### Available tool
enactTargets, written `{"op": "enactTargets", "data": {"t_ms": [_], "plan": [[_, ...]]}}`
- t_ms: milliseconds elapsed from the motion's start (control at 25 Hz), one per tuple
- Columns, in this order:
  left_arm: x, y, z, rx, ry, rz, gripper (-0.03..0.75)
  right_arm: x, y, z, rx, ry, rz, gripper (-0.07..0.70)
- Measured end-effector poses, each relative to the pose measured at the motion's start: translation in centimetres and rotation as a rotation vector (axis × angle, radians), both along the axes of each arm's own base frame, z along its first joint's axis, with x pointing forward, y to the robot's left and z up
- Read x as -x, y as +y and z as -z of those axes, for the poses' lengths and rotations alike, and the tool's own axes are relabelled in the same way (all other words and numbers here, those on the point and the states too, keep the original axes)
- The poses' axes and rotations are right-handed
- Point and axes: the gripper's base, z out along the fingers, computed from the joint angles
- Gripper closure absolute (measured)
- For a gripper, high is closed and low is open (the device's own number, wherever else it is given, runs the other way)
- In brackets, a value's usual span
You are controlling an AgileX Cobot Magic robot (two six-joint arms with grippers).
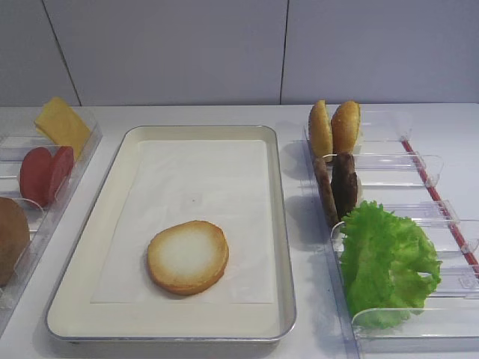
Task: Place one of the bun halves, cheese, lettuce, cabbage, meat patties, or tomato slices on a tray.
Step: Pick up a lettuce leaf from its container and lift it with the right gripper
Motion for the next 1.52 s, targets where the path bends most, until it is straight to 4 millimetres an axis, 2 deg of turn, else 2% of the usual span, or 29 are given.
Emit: {"op": "enactTargets", "data": {"t_ms": [320,440,640,800,960,1120,1200,1240,1400,1520], "plan": [[0.0,0.0,0.0,0.000,0.000,0.000,0.302,0.0,0.4,-0.1,-0.043,-0.010,-0.024,0.131],[0.0,0.0,0.0,0.000,-0.001,0.000,0.302,-0.9,0.4,-0.2,-0.053,0.049,-0.026,0.132],[0.0,0.0,0.0,0.000,-0.002,0.000,0.302,-3.6,0.5,-2.1,-0.128,0.191,-0.027,0.131],[0.0,0.0,0.0,0.000,-0.002,0.002,0.302,-6.4,1.4,-3.7,-0.251,0.287,-0.100,0.131],[0.0,0.0,0.0,0.000,-0.002,0.002,0.302,-9.1,1.9,-4.3,-0.317,0.378,-0.157,0.132],[0.0,0.0,0.0,0.000,-0.002,0.002,0.302,-11.2,2.2,-4.6,-0.337,0.453,-0.194,0.131],[0.0,0.0,0.0,0.000,-0.002,0.002,0.302,-12.3,2.8,-4.0,-0.337,0.514,-0.235,0.131],[0.0,0.0,0.0,0.000,-0.002,0.002,0.302,-13.5,3.8,-3.3,-0.341,0.570,-0.266,0.131],[0.0,0.0,0.0,0.000,-0.002,0.002,0.302,-15.0,5.2,-2.9,-0.327,0.601,-0.255,0.131],[0.0,0.0,0.0,0.000,-0.002,0.002,0.302,-16.6,7.0,-2.6,-0.271,0.640,-0.244,0.131]]}}
